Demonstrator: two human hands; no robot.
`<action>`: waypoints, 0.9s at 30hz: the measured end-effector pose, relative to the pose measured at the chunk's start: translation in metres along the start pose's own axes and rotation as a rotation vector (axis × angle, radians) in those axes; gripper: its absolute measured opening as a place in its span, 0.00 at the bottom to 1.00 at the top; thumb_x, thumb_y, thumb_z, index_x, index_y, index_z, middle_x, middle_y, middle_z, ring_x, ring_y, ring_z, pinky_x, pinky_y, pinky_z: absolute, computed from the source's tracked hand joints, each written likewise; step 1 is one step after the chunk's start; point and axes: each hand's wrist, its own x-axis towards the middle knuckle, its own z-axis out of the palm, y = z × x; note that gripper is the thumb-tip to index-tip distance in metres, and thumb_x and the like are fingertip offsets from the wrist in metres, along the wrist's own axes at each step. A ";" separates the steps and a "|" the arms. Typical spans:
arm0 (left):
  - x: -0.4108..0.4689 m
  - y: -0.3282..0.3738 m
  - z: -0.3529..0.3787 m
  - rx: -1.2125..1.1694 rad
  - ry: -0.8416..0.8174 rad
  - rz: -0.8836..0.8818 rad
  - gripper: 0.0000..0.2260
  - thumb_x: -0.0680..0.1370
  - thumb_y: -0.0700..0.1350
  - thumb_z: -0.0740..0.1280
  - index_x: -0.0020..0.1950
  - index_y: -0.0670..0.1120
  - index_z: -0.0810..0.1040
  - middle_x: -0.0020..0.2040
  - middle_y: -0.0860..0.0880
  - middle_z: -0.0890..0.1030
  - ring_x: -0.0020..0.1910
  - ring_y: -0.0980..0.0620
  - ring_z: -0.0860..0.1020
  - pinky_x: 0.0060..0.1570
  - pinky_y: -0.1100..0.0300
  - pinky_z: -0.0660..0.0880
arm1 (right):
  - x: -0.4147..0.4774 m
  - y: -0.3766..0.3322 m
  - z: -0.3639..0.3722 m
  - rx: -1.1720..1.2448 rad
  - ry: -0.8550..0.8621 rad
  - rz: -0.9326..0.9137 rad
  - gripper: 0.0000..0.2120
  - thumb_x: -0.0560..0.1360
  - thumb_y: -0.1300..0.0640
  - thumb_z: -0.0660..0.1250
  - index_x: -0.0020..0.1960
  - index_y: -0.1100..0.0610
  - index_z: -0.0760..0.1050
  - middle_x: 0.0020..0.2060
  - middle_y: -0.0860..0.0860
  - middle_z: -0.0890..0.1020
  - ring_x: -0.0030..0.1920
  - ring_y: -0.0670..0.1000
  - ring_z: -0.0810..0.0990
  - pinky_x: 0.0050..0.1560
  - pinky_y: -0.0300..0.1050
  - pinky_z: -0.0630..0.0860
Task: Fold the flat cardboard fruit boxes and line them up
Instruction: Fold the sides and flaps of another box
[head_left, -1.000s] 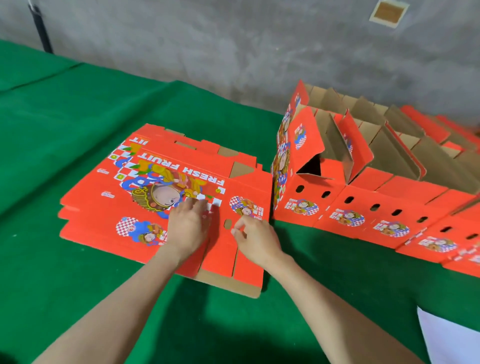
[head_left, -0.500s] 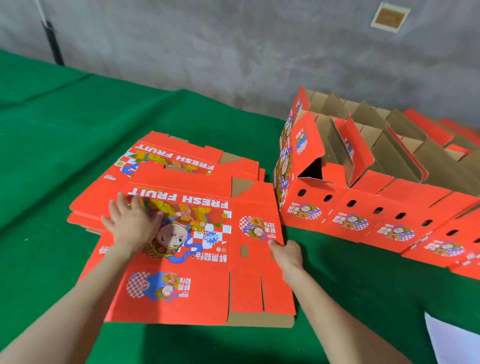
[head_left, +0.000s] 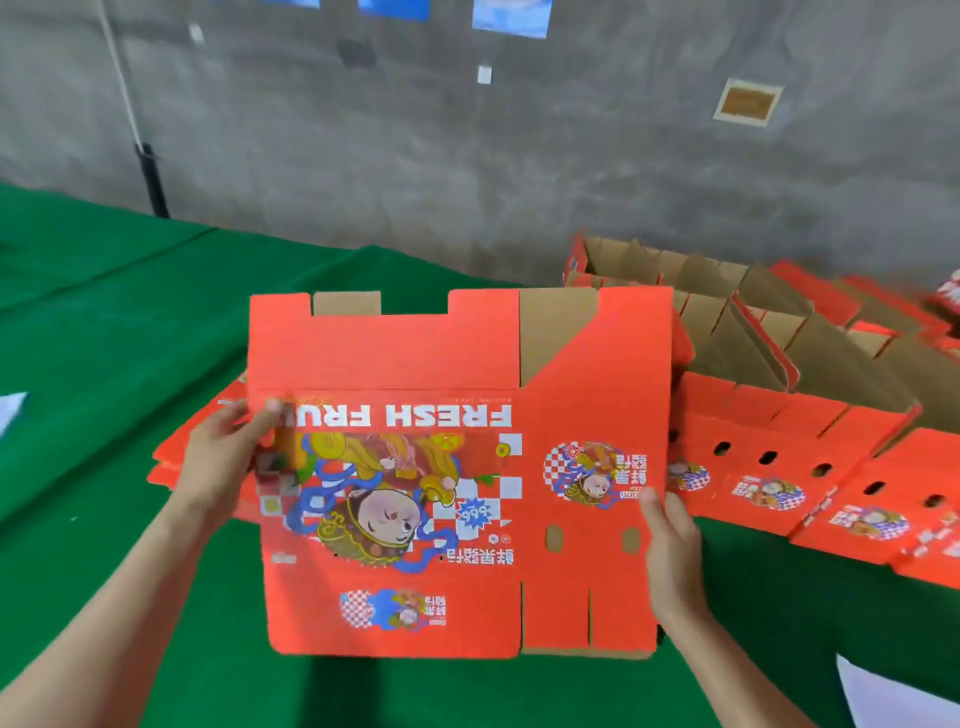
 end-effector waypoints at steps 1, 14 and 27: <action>-0.007 0.009 0.007 -0.141 -0.096 -0.051 0.05 0.79 0.42 0.63 0.46 0.45 0.78 0.38 0.48 0.83 0.31 0.55 0.80 0.31 0.62 0.79 | 0.000 0.000 -0.018 -0.011 0.003 0.003 0.13 0.81 0.58 0.60 0.39 0.62 0.72 0.32 0.46 0.73 0.33 0.43 0.66 0.36 0.42 0.64; -0.115 0.063 0.132 -0.331 -0.495 0.006 0.11 0.71 0.43 0.62 0.40 0.46 0.86 0.38 0.46 0.85 0.35 0.51 0.83 0.36 0.58 0.81 | 0.010 -0.122 -0.129 -0.643 -0.008 -0.645 0.20 0.74 0.59 0.70 0.64 0.61 0.72 0.54 0.47 0.70 0.43 0.44 0.70 0.46 0.38 0.68; -0.169 0.042 0.175 -0.406 -0.466 0.031 0.10 0.72 0.43 0.64 0.47 0.45 0.85 0.44 0.42 0.85 0.39 0.46 0.84 0.38 0.55 0.81 | 0.016 -0.148 -0.177 -0.425 -0.543 -0.033 0.10 0.78 0.53 0.63 0.57 0.47 0.66 0.46 0.50 0.81 0.29 0.57 0.83 0.20 0.39 0.71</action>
